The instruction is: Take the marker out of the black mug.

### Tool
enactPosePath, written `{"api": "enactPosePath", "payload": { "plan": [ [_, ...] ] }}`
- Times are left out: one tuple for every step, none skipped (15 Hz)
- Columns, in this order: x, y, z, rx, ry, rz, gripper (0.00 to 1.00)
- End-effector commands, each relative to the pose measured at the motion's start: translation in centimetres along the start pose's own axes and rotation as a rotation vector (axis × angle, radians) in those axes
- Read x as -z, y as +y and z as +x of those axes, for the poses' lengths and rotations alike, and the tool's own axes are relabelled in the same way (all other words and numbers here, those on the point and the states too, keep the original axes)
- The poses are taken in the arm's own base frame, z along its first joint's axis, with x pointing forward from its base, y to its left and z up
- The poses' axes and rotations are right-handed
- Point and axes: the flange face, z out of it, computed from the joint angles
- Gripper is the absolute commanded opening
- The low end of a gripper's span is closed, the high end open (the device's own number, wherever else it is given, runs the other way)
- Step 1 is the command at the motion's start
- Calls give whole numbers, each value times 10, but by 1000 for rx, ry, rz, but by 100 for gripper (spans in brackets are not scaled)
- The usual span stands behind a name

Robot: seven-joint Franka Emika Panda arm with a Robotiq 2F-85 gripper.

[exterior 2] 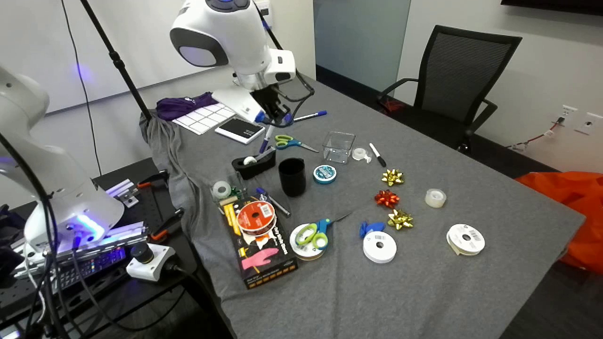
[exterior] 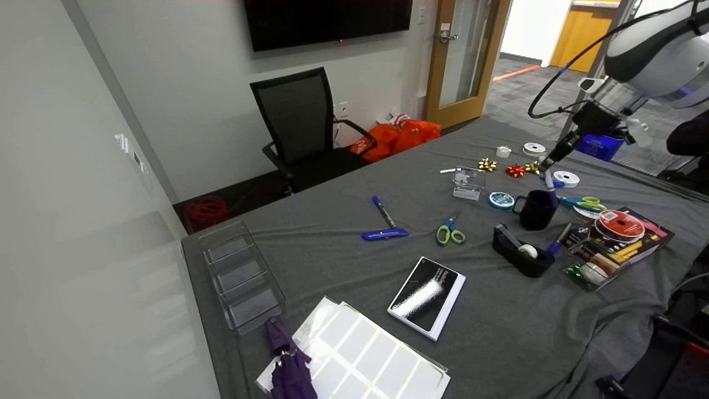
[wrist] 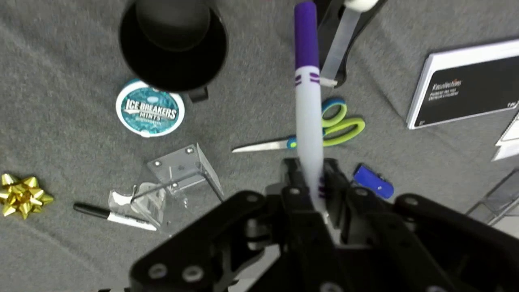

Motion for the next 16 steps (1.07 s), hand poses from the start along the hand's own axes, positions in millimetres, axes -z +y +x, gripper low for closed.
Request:
{"api": "enactPosePath", "payload": {
  "plan": [
    [-13,-12,-40,39,-93,14,4],
    [-19,-15,-49,45,-116,20,4],
    [-25,-18,-60,48,-140,30,4],
    [-30,-21,-69,49,-157,40,4],
    [-36,-25,-78,49,-174,49,4],
    [-41,-28,-86,49,-187,54,4],
    [-45,-30,-93,52,-200,58,4],
    [-49,-32,-100,58,-212,60,4],
    [-51,-33,-106,65,-223,61,4],
    [-54,-33,-113,75,-232,61,4],
    [-56,-33,-119,87,-239,60,4],
    [-57,-33,-125,101,-248,56,4],
    [-59,-32,-131,116,-254,50,4],
    [-60,-30,-137,134,-259,40,42],
    [-61,-29,-141,146,-262,30,44],
    [-62,-28,-144,158,-269,22,49]
  ]
}}
